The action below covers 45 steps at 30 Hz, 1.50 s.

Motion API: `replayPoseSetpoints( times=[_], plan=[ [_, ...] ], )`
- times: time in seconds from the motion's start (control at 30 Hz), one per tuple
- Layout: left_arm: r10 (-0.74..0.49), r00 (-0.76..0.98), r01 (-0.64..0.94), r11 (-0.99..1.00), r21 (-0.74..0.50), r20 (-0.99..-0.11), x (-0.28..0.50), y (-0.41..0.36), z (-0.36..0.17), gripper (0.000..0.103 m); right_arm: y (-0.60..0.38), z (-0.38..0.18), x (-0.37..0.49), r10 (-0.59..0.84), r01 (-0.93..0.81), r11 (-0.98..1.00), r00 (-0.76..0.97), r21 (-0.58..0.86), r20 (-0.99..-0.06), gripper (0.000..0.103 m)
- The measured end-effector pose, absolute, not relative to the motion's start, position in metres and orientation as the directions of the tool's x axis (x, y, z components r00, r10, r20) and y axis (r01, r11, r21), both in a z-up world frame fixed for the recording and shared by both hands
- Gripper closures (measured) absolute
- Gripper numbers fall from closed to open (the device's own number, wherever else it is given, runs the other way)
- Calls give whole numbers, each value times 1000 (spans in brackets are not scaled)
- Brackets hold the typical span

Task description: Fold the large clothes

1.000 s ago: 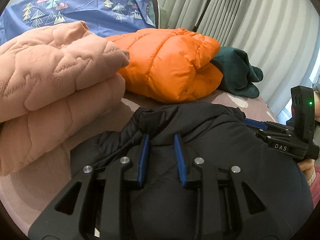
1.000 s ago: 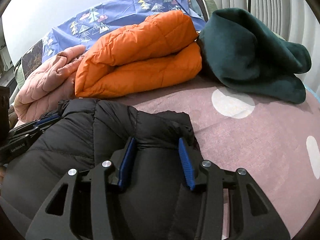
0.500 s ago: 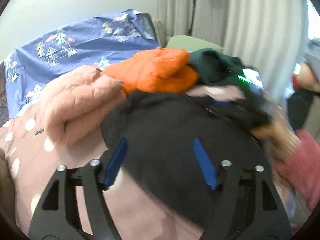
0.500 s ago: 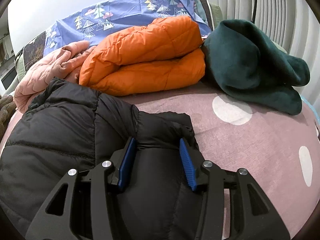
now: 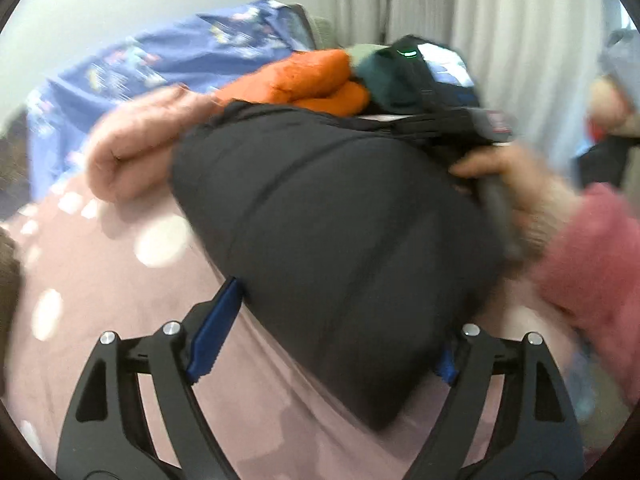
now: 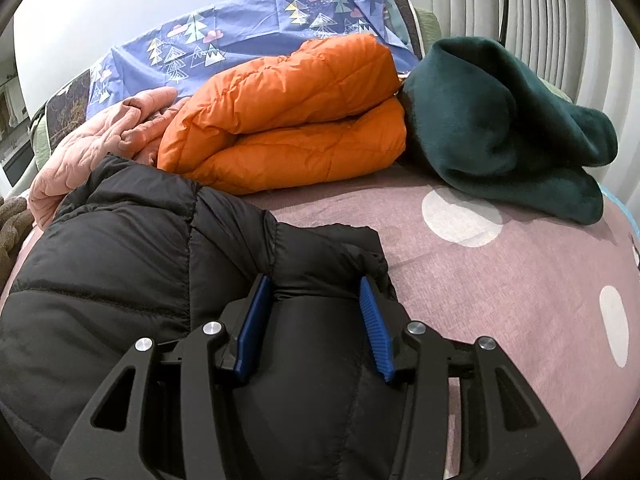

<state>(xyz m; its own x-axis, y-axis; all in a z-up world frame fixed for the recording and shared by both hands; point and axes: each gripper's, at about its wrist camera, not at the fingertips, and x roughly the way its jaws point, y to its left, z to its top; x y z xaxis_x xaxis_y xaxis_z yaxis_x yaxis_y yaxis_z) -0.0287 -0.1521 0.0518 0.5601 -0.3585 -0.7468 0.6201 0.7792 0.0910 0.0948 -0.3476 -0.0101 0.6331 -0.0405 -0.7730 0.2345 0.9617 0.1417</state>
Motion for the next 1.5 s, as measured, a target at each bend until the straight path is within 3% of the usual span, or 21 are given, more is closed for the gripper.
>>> replayPoseSetpoints(
  times=[0.1,0.13,0.17,0.2,0.27,0.33,0.43,0.5,0.63,0.73,0.8,0.87,0.93,1.03,1.17,1.3,1.37,1.5],
  plan=[
    [-247,554,564,814,140,-795,-19,-141,26,19,-350,-12,93,-37,237,960,638,150,-769,52],
    [-249,526,554,826,105,-813,-17,-130,22,19,-350,-12,92,-41,240,959,637,148,-770,46],
    [-257,504,549,832,76,-825,-15,-121,19,18,-351,-13,92,-53,256,956,631,142,-774,31],
    [-264,483,545,837,51,-835,-13,-113,18,18,-356,-17,92,-31,271,946,620,177,-784,27],
    [-258,487,550,833,64,-834,-17,-109,19,18,-364,-21,90,20,272,931,626,242,-779,27],
    [-254,500,581,808,103,-828,-28,-112,28,22,-359,-17,90,-19,270,943,623,193,-782,27],
    [-335,402,659,752,15,-852,-37,-104,47,40,-354,-13,89,-53,271,951,625,153,-779,27],
    [-398,322,695,715,-71,-859,-40,-92,62,61,-358,-11,87,-37,276,945,629,178,-777,27],
    [-492,359,706,699,-115,-793,-40,-78,106,74,-358,-4,83,-58,282,944,646,168,-761,27],
    [-546,465,675,728,-121,-697,-10,-85,132,74,-350,1,84,-104,283,953,645,110,-757,27],
    [-608,433,674,709,-209,-665,20,-106,126,77,-347,3,83,-124,285,955,644,86,-755,27],
    [-600,382,669,704,-237,-703,36,-133,102,77,-348,3,82,-127,289,954,643,85,-755,27],
    [-516,360,682,714,-158,-777,44,-157,59,74,-351,2,79,-119,293,951,645,101,-755,27],
    [-483,392,695,713,-92,-783,35,-164,38,73,-352,10,71,-114,291,951,651,108,-750,29],
    [-492,363,699,706,-118,-791,42,-162,65,75,-338,53,45,-152,281,956,729,89,-668,59],
    [-531,437,681,722,-119,-726,66,-162,99,72,-317,96,25,-29,151,974,824,170,-566,64],
    [-515,466,660,744,-104,-720,84,-169,102,70,-304,92,35,-4,111,983,803,143,-596,64],
    [-395,475,595,803,-44,-787,124,-187,60,55,-310,21,68,-21,175,975,686,137,-728,66]
  ],
)
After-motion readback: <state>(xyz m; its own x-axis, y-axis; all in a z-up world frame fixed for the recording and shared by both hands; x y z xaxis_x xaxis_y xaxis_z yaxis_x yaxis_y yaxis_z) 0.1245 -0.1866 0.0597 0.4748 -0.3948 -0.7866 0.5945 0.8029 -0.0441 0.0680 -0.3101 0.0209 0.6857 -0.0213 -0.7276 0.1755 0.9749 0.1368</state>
